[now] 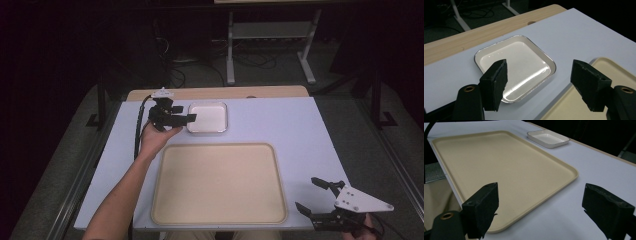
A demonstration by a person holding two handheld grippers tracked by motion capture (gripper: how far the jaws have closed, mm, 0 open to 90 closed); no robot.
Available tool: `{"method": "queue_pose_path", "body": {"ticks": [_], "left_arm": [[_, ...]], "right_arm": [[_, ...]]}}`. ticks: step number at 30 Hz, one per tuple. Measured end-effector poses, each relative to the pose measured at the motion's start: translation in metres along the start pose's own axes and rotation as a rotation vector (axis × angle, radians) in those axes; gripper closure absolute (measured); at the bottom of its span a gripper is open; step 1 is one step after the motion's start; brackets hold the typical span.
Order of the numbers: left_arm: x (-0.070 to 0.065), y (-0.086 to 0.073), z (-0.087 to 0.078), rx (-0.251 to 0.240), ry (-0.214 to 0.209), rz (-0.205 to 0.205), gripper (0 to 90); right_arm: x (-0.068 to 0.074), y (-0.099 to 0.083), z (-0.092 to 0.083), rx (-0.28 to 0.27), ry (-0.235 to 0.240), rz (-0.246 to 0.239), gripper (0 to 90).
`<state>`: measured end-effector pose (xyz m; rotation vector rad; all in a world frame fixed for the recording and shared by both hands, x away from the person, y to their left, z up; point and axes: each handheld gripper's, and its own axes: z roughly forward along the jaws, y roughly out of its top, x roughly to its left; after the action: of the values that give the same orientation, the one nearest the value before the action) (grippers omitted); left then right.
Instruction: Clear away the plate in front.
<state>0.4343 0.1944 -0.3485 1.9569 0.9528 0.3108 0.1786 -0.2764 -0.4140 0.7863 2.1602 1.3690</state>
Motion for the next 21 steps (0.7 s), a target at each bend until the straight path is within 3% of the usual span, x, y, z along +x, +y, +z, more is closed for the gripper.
{"method": "queue_pose_path", "body": {"ticks": [14,21], "left_arm": [[0.015,0.029,0.016,0.022,0.053,-0.019,32.0],[0.027,0.031,0.033,0.051,0.083,-0.049,32.0]], "right_arm": [[-0.001,-0.001,-0.001,0.0,-0.002,0.009,12.9],[0.0,-0.001,0.0,0.005,-0.004,0.003,12.9]]}}
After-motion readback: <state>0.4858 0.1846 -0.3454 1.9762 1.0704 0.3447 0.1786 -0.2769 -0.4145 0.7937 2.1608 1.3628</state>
